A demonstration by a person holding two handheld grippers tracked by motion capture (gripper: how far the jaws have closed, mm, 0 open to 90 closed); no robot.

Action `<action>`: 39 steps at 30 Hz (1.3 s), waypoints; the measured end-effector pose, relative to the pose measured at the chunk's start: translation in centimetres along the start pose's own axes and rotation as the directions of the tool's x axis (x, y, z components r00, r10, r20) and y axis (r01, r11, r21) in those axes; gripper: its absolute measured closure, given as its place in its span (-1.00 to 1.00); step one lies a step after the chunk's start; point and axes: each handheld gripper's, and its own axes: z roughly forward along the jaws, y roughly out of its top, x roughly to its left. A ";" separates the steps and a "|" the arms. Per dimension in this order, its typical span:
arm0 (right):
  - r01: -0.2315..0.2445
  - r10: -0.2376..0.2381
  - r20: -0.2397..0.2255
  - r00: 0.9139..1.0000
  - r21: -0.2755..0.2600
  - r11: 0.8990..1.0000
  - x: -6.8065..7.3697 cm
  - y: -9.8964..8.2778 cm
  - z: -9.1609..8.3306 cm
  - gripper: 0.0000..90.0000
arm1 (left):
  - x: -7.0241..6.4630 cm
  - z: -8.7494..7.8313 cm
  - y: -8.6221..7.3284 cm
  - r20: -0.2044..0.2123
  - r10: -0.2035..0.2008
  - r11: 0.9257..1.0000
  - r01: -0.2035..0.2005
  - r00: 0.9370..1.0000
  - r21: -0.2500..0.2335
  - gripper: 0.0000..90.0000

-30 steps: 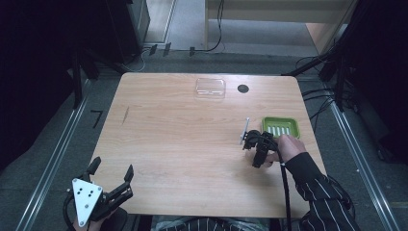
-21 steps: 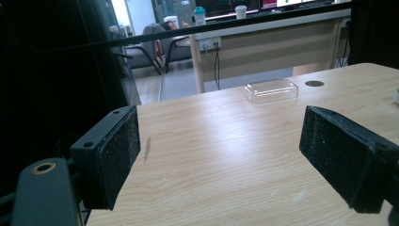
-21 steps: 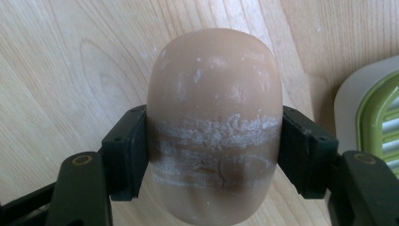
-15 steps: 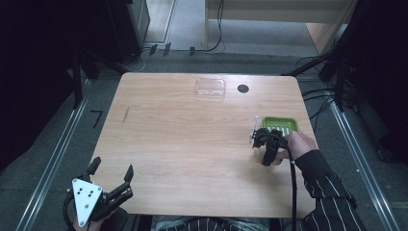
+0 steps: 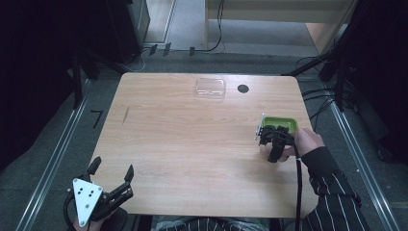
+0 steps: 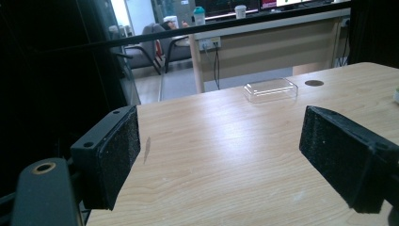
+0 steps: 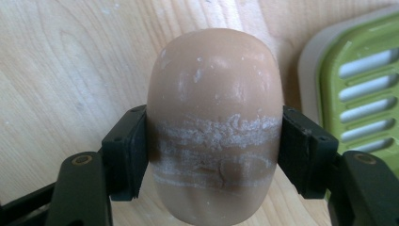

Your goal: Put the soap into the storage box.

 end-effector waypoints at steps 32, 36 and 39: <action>0.026 -0.024 0.045 0.999 -0.054 0.998 -2.9 -1.1 -2.0 -0.25 | 0.0 0.1 0.0 0.002 0.003 1.000 -0.003 1.000 0.005 -0.70; 0.028 -0.025 0.052 0.998 -0.056 0.998 -3.2 -1.0 -2.1 -0.25 | 0.0 0.1 0.0 0.001 0.002 1.000 -0.002 1.000 0.006 -0.70; 0.036 -0.032 0.058 0.998 -0.065 0.997 -3.7 -0.9 -2.3 -0.25 | 0.0 0.1 0.0 0.002 0.003 1.000 -0.003 1.000 0.007 -0.70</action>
